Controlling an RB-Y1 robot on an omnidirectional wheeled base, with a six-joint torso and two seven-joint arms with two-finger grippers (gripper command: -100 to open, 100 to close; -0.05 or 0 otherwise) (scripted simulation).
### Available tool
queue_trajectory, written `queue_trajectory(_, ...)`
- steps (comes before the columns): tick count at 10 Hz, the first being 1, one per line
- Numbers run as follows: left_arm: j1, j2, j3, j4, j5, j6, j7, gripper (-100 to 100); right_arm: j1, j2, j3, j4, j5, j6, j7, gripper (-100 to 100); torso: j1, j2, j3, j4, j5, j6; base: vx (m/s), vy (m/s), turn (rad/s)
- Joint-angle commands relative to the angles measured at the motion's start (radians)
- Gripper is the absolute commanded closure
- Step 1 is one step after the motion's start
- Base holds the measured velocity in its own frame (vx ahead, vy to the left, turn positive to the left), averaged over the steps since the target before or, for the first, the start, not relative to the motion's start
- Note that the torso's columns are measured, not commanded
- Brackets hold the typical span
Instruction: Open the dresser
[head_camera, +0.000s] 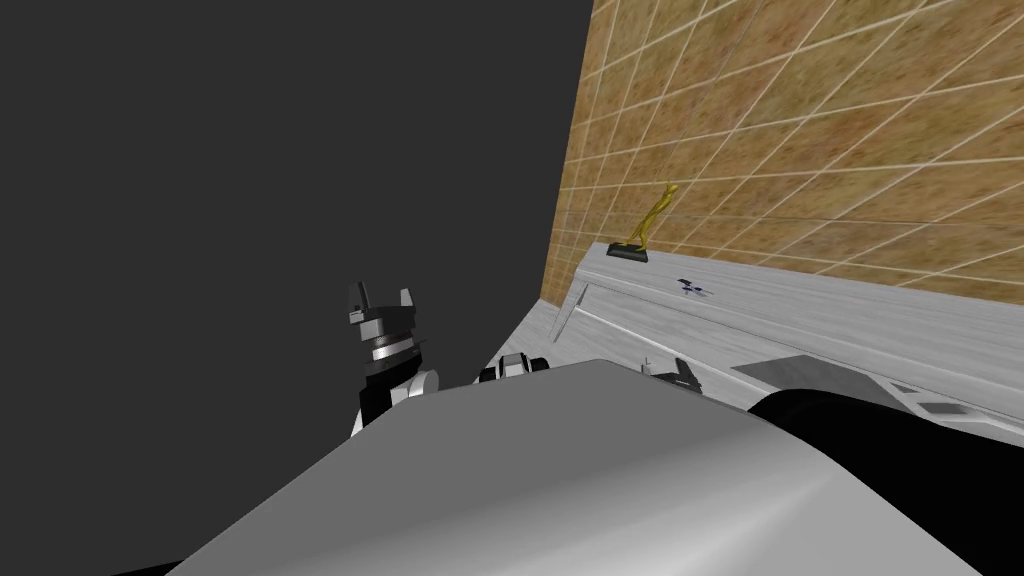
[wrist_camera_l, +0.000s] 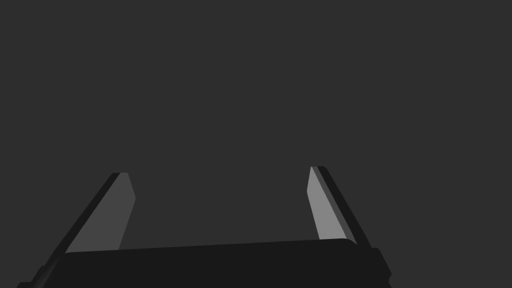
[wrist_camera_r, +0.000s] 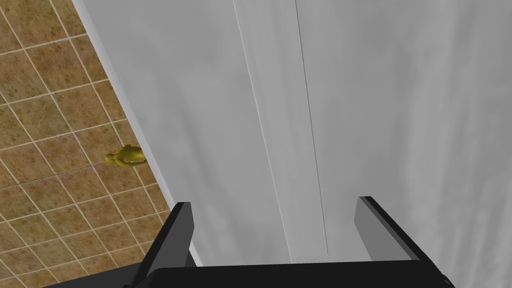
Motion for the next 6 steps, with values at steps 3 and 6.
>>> queue_trajectory(3, 0.004, 0.001, -0.007, 0.004, -0.001, 0.001, 0.002, 0, -0.040, -0.029, -0.085, 0.002, -0.032, -0.122, -0.002, -100, 0.002, -0.004, -0.003, 0.000, 0.000, 0.000, -0.008, 0.046, -0.090)
queue_trajectory(6, 0.013, 0.004, -0.017, 0.010, -0.003, 0.004, 0.004, 0, -0.059, -0.052, -0.137, -0.001, -0.052, -0.190, -0.006, -100, 0.005, -0.009, -0.008, -0.001, 0.000, -0.002, -0.014, 0.060, -0.101)
